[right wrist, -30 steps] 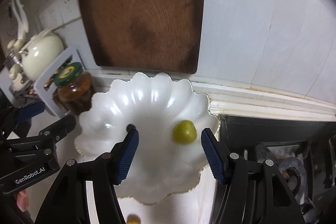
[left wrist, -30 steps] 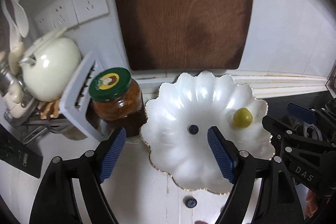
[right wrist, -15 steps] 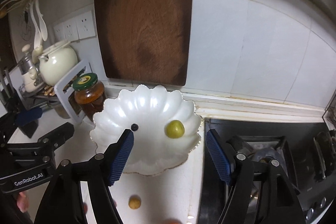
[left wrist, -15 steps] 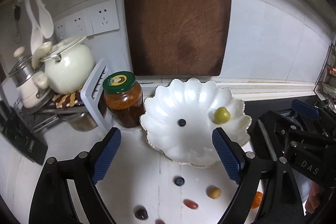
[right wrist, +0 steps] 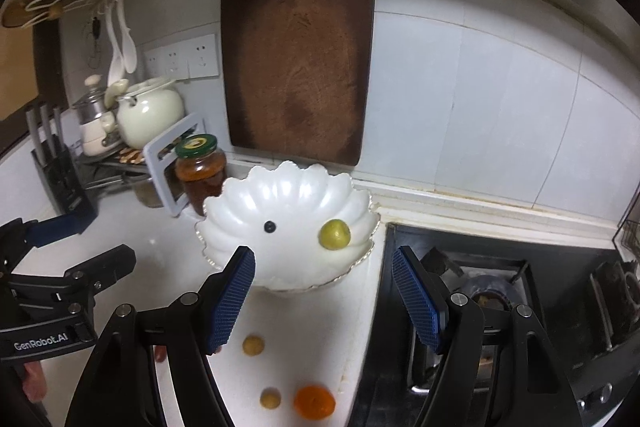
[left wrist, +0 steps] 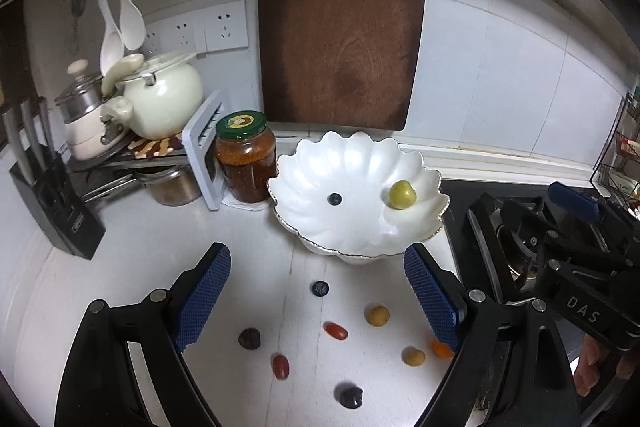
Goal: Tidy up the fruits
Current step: 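Withdraw both tools from the bowl back toward the remaining fruits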
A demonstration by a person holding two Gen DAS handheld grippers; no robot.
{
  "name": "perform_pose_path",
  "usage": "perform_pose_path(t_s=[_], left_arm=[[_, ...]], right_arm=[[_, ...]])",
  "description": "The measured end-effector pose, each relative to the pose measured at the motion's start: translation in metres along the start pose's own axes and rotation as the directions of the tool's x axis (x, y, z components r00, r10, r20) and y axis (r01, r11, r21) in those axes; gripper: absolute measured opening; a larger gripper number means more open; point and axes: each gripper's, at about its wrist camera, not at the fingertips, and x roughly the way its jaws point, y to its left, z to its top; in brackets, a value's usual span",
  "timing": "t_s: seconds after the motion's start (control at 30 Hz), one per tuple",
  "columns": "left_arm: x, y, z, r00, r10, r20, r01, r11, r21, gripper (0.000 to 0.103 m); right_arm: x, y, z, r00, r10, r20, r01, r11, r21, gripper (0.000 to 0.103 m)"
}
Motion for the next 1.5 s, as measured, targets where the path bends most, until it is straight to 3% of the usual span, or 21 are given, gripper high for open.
perform_pose_path(t_s=[0.3, 0.83, 1.13, 1.5], left_arm=[[-0.021, -0.014, -0.029, 0.998, 0.058, -0.003, -0.058, 0.998, 0.004, 0.089], [-0.011, -0.025, -0.086, 0.994, 0.04, -0.105, -0.046, 0.997, -0.057, 0.089], [0.005, -0.03, -0.111, 0.985, 0.034, -0.169, -0.046, 0.997, -0.066, 0.089], [0.021, -0.037, -0.137, 0.984, 0.04, -0.175, -0.05, 0.997, -0.056, 0.087]], right_arm=[[-0.012, -0.008, -0.025, 0.999, 0.035, -0.007, -0.035, 0.999, -0.017, 0.072], [-0.004, -0.01, -0.081, 0.987, 0.11, -0.12, -0.115, 0.993, -0.033, 0.072], [0.004, -0.012, -0.105, 0.981, 0.113, -0.156, -0.122, 0.991, -0.054, 0.072], [0.017, -0.011, -0.128, 0.98, 0.104, -0.172, -0.121, 0.989, -0.088, 0.072]])
